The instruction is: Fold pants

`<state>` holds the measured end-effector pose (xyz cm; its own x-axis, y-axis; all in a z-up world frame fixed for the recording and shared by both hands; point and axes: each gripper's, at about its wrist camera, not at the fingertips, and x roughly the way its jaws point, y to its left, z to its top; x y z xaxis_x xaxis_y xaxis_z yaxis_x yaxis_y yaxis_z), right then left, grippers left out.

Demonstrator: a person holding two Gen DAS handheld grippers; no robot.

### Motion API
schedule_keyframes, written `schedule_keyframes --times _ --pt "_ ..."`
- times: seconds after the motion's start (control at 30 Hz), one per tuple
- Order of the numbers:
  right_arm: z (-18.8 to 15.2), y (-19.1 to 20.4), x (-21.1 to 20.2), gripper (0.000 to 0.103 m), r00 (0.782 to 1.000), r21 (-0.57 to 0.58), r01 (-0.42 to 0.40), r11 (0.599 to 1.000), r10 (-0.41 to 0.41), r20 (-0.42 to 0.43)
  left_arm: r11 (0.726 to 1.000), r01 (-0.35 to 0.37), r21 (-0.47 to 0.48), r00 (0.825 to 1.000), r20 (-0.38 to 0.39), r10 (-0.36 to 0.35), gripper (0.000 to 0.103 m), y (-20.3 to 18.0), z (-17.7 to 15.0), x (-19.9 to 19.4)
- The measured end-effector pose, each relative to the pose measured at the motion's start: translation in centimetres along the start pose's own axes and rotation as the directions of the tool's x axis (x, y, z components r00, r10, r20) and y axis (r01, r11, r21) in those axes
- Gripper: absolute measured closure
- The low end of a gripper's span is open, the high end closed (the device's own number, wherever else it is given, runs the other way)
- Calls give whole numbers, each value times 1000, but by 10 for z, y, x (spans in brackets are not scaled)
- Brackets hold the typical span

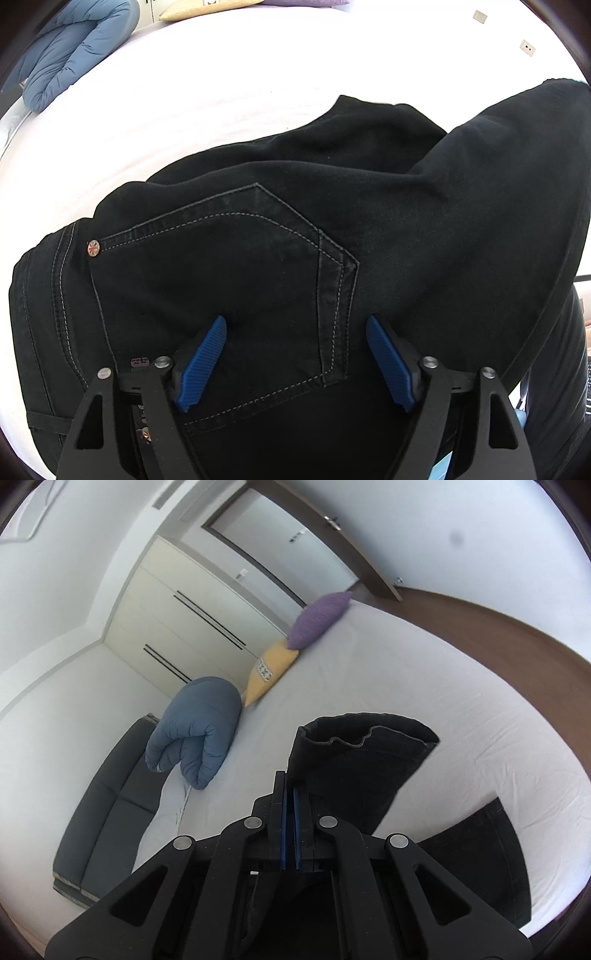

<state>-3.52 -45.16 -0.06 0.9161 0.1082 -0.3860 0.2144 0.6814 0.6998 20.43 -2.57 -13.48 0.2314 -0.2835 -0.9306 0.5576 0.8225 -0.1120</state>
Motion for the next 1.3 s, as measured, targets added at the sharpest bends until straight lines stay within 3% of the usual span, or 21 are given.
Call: schedule_keyframes --times 0.1,0.2,0.27,0.37,0.57,0.67,0.77,0.97,1.1,1.2,1.3 --pt "-46 -82 -12 102 988 184 149 972 -140 -58 999 -16 40 1000 -1 16 15 -5 -4 4" --pt "-109 -157 -24 102 943 338 329 882 -289 -164 998 -24 50 1000 -7 24 10 -10 -1 8" --pt "-135 -179 -36 102 943 412 331 849 -287 -168 998 -34 58 999 -16 35 10 -13 2 9" --pt "-148 -177 -47 102 941 413 339 846 -298 -162 997 -41 67 999 -20 42 10 -15 4 10" --pt "-128 -138 -55 102 959 414 280 866 -270 -83 997 -49 57 999 -10 50 9 -26 0 6" --pt "-118 -124 -58 102 955 418 292 860 -282 -87 997 -41 70 999 -14 42 9 -33 0 -4" --pt "-119 -135 -41 102 944 501 327 802 -301 -135 993 -45 111 998 -34 49 9 -32 -1 -8" --pt "-146 -164 -35 102 923 551 382 742 -338 -185 991 -61 120 997 -37 66 9 -17 -9 -17" --pt "-150 -168 -34 102 923 554 380 741 -344 -173 991 -80 107 997 -15 82 9 -18 -14 -28" --pt "-147 -167 -46 102 928 563 364 742 -340 -152 989 -76 128 996 50 70 13 -32 -22 -49" --pt "-147 -177 -46 101 920 522 390 758 -339 -195 988 -55 141 995 93 42 12 -49 -27 -58"
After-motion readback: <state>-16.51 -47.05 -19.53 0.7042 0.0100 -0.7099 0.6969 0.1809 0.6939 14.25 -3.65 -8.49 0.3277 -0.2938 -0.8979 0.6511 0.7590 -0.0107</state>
